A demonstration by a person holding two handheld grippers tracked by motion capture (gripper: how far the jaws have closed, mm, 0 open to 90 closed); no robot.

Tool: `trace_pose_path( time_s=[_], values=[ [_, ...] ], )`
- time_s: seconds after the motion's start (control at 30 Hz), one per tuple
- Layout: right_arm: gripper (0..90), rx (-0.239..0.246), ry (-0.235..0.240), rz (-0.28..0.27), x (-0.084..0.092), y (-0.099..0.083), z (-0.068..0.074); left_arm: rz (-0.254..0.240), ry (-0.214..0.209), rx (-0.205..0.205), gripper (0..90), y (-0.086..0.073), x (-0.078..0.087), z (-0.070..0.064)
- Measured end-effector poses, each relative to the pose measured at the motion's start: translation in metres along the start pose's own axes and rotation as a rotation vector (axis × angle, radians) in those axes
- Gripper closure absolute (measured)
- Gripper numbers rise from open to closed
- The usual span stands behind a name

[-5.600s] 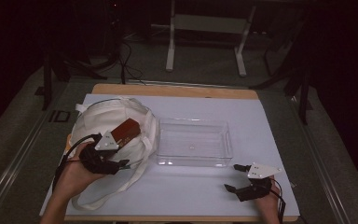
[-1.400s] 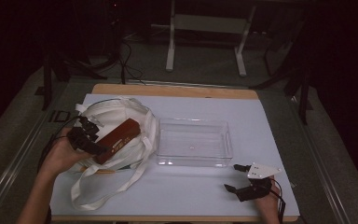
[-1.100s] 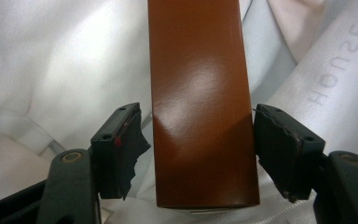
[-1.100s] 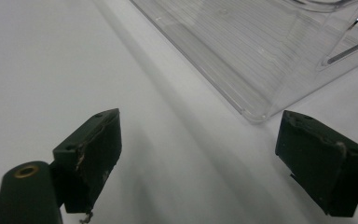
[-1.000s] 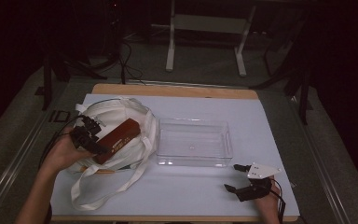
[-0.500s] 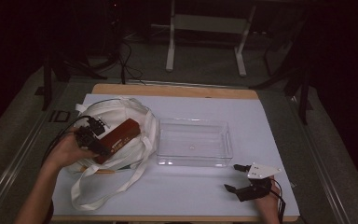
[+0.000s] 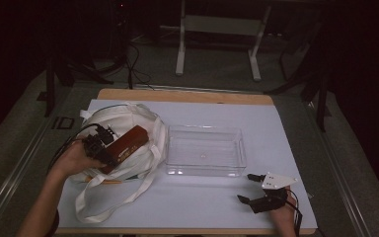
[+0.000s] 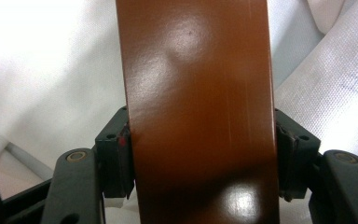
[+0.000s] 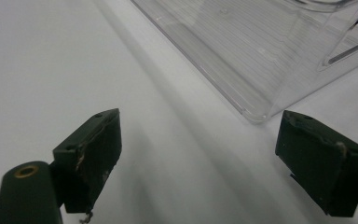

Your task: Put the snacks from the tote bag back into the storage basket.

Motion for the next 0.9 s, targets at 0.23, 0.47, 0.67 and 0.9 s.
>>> trace_pose_path(
  time_s=[0.23, 0.47, 0.67, 0.9],
  values=[
    [14.4, 0.0, 0.001, 0.001, 0.0001, -0.0001, 0.0002, 0.03, -0.01, -0.002, 36.9, 0.0018, -0.0044, 0.0],
    [14.4, 0.0, 0.001, 0.0, 0.0001, 0.0, 0.0002, 0.02, -0.005, -0.014, 39.5, 0.0017, -0.0054, -0.0002],
    [14.4, 0.0, -0.001, 0.001, -0.0001, -0.0001, 0.0001, 0.013, 0.018, -0.043, 42.1, 0.0017, -0.0036, -0.0006],
    [14.4, -0.001, -0.001, 0.0, -0.0001, 0.0, 0.0001, -0.013, 0.03, -0.041, 43.2, 0.0015, 0.0008, 0.0011]
  ],
)
Point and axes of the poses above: each handheld gripper's, and its own axes: x roughly backward along the jaws, y roughly out of its top, z roughly to its left, the point moved 7 cm from there along -x, roughly forward along the jaws, and after that the axes turned 15 degrees about -x, right-handed, at the moved point
